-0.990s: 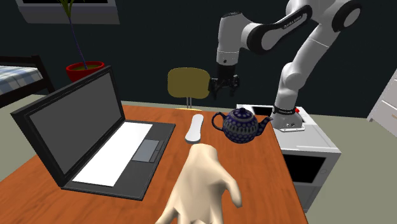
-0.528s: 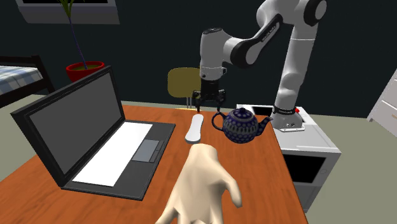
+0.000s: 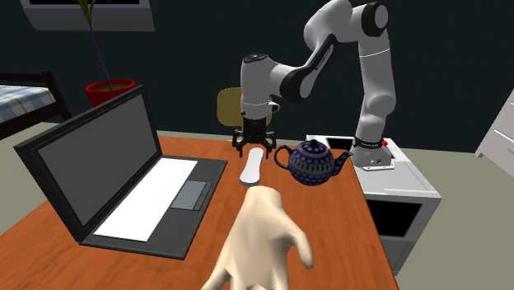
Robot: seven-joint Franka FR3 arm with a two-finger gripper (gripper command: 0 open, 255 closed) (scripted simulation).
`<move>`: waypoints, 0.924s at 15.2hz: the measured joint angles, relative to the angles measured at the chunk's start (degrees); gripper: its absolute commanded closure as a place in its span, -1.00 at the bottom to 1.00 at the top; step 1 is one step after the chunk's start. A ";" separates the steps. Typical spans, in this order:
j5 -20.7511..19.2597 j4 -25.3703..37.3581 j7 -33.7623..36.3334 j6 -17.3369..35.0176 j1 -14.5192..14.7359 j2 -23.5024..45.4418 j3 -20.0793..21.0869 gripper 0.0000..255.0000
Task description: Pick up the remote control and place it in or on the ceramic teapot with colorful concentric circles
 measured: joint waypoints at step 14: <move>-3.05 -1.00 2.12 3.13 1.65 3.04 -1.90 1.00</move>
